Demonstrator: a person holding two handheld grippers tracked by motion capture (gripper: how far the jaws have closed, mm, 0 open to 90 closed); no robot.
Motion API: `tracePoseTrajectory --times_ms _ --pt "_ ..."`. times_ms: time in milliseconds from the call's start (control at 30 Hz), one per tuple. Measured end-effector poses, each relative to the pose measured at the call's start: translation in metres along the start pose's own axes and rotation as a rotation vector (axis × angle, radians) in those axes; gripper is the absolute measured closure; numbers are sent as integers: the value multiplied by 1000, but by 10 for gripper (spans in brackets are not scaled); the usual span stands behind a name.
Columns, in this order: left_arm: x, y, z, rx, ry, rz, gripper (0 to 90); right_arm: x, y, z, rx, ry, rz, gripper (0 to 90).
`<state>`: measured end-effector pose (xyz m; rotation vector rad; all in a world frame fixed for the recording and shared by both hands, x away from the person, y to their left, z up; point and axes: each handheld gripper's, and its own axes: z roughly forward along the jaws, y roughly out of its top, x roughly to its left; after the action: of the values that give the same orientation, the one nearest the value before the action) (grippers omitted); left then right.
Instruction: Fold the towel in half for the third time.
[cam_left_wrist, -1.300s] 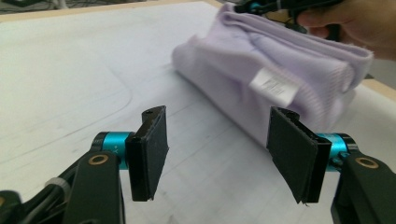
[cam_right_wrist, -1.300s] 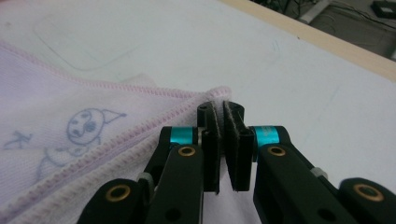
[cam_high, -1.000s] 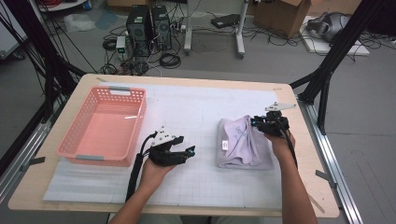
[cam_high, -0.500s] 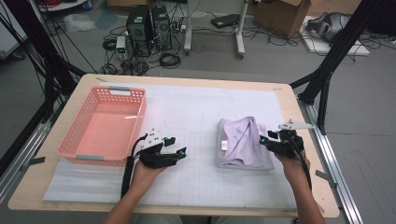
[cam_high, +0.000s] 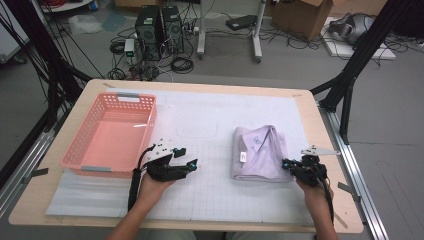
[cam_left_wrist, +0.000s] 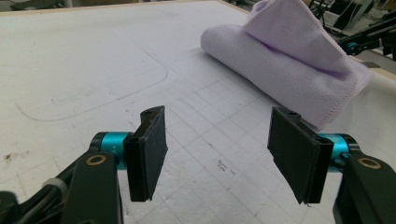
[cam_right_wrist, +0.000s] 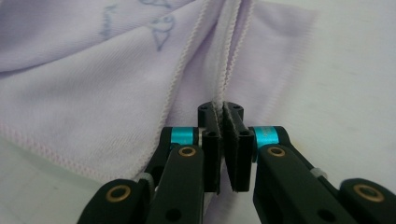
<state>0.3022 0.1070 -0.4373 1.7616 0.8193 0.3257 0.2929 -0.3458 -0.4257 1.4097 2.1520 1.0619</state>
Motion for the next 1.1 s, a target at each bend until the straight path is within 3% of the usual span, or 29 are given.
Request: tracePoseTrajectory --times_ms 67,133,233,400,500,600,700,800,900,1000,1100 --pt "0 0 0 -3 -1 2 375 -2 -2 -4 -3 -23 4 823" --pt "-1 0 0 -5 -7 -1 376 -2 -3 -7 -9 -38 10 659" --pt "0 0 0 -12 -6 2 376 3 0 -14 -72 -27 0 629" --pt "0 -1 -2 -25 -3 1 374 18 8 -14 -109 48 -35 589" --pt "0 -1 -3 -27 -3 5 374 22 8 0 -66 85 -17 534" --pt "0 -2 -4 -32 -4 5 373 21 4 13 -43 105 -9 615" --pt "0 -1 -5 -37 -7 12 371 18 0 17 -9 111 -6 864" --pt "-1 -1 -5 -39 -9 9 370 15 2 6 -35 88 -17 870" --pt "-1 -2 -5 -39 -7 9 368 9 1 -9 -53 45 8 870" --pt "-2 -2 -5 -37 -8 11 368 5 -2 -14 -23 9 25 869" --pt "-2 -2 -5 -38 -8 10 368 7 -4 -8 63 -17 25 845"
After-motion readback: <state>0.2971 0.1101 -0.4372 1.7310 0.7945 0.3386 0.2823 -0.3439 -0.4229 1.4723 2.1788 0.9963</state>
